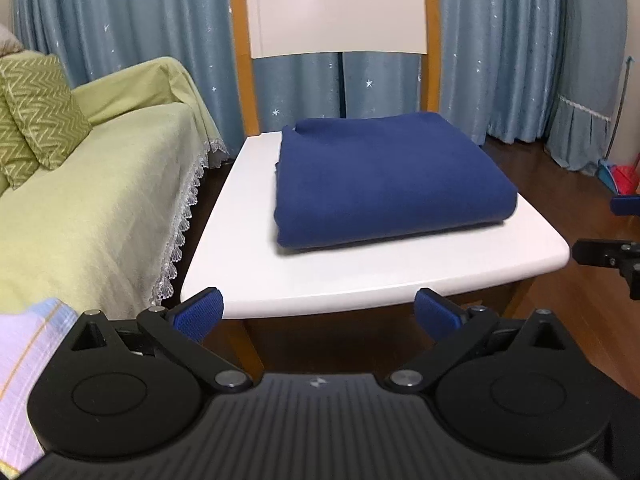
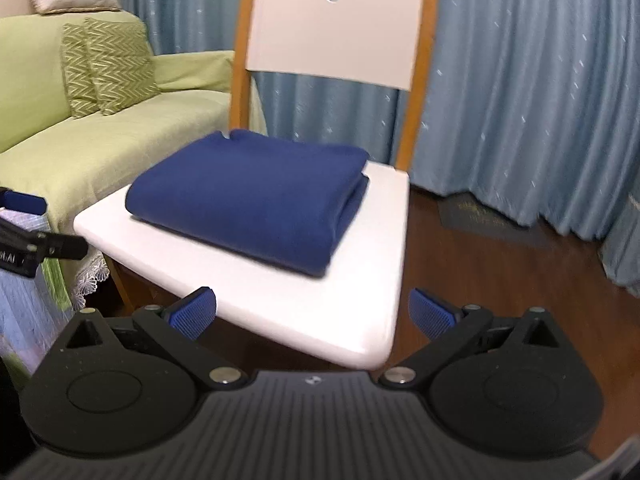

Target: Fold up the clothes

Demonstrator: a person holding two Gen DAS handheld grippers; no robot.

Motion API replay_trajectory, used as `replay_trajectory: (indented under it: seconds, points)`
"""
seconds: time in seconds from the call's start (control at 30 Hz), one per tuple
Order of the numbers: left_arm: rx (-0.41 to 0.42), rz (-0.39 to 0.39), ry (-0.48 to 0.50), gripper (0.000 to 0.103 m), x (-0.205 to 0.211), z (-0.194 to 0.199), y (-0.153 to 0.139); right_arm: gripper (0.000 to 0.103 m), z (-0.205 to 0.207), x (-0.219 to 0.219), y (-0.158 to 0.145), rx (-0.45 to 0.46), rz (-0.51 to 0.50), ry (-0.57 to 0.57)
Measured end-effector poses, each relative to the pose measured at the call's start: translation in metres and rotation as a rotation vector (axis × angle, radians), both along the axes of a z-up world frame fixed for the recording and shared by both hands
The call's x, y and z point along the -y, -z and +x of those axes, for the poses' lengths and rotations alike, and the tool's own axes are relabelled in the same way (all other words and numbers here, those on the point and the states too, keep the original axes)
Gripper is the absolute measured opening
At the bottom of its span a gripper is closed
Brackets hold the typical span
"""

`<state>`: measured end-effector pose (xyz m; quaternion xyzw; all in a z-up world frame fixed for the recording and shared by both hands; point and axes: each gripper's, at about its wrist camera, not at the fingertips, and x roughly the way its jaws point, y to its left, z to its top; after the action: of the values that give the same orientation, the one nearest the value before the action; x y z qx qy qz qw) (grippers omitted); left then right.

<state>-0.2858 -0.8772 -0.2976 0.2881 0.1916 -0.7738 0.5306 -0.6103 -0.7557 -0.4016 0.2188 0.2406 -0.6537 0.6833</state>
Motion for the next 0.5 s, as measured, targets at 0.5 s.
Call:
replay_trajectory:
  seconds: [0.5]
  points:
    - [-0.067,0.056,-0.017,0.102,-0.014,-0.024,0.000,0.102,-0.010,-0.014,-0.002,0.063,0.023,0.015]
